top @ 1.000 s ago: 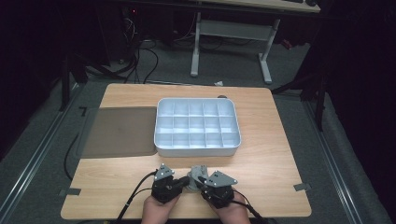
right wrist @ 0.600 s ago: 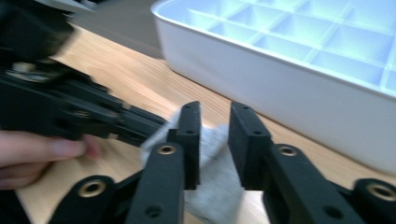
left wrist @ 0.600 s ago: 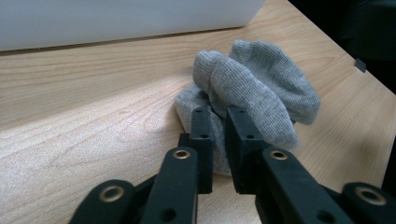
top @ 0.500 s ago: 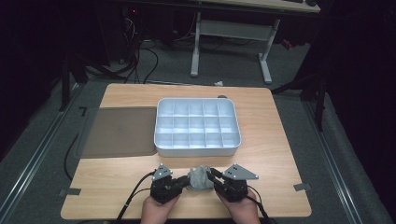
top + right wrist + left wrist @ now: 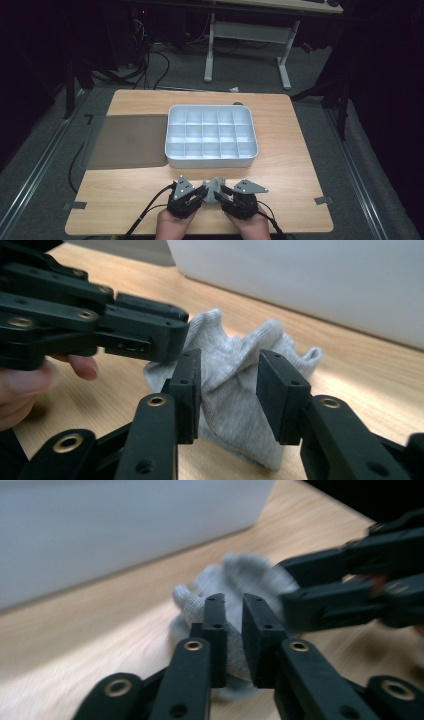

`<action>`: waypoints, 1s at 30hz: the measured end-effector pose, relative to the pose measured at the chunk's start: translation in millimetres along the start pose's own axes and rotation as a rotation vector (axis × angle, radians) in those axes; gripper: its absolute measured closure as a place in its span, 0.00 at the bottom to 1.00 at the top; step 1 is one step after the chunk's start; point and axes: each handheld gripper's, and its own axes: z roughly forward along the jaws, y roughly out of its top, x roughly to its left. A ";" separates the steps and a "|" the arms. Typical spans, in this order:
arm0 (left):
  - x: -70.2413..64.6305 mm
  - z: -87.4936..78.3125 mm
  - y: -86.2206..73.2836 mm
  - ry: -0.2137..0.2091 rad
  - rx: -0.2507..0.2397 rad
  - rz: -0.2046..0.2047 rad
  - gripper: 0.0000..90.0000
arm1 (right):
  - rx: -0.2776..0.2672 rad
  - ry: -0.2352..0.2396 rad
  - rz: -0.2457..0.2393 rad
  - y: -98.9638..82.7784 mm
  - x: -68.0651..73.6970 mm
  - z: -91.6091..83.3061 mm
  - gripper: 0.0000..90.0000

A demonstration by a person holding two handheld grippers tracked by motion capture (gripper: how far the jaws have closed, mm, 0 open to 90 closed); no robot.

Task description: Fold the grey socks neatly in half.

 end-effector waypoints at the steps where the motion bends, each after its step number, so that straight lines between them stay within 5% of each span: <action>1: 1.4 0.0 -2.1 0.007 0.015 -0.005 0.93 | 0.008 0.003 0.001 -0.9 -0.1 0.9 0.72; 7: -3.6 7.1 -8.2 0.032 0.059 0.059 0.98 | 0.022 -0.018 -0.027 -3.8 2.5 4.3 0.94; 15: -7.4 13.9 -8.0 0.053 0.087 0.111 0.98 | -0.008 -0.022 -0.041 1.9 3.3 -1.3 0.96; 20: -8.5 14.7 -7.8 0.056 0.089 0.115 0.98 | -0.089 0.005 -0.075 22.8 12.8 -17.5 0.96; 26: -7.3 14.4 -7.7 0.047 0.089 0.106 0.98 | -0.081 0.033 -0.102 30.0 19.7 -12.6 0.96; 30: 4.8 10.1 -7.7 -0.039 0.065 0.000 0.94 | -0.031 0.066 -0.060 15.8 13.3 6.8 0.96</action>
